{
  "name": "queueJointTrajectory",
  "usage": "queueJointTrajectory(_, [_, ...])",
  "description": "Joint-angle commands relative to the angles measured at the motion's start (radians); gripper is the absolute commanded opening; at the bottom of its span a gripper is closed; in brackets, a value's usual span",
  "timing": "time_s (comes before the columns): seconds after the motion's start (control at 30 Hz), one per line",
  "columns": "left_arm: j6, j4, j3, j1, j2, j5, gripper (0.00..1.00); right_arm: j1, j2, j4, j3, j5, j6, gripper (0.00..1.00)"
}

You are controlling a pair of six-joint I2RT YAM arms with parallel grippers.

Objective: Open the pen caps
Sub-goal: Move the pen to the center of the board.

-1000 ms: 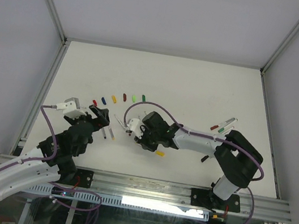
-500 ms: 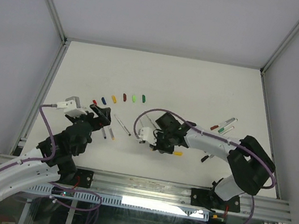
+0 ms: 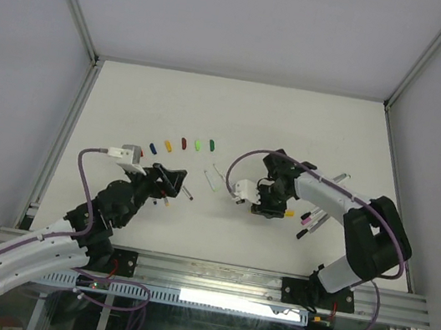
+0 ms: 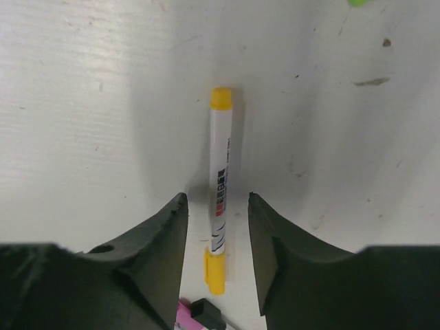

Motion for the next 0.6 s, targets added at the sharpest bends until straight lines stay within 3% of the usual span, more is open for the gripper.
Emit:
queueJointTrajectory(0.0, [0.149,0.278,-0.056,0.006,0.040,0.264,0.86,-0.053,-0.089,-0.082,0.046,-0.125,-0.020,0.45])
queueJointTrajectory(0.17, [0.302,0.544,-0.081,0.006,0.218,0.571,0.87,-0.161,-0.197,-0.112,0.083,-0.301,0.055,0.48])
queueJointTrajectory(0.33, [0.458,0.640,0.036,-0.003,0.519,0.805,0.87,-0.338,-0.233,-0.112,0.159,-0.526,0.215,0.46])
queueJointTrajectory(0.47, [0.658,0.647,0.149,-0.034,0.751,0.922,0.91,-0.460,-0.232,-0.012,0.244,-0.666,0.467,0.46])
queueJointTrajectory(0.57, [0.842,0.682,0.202,-0.076,0.898,0.923,0.95,-0.519,-0.210,0.031,0.283,-0.763,0.585,0.46])
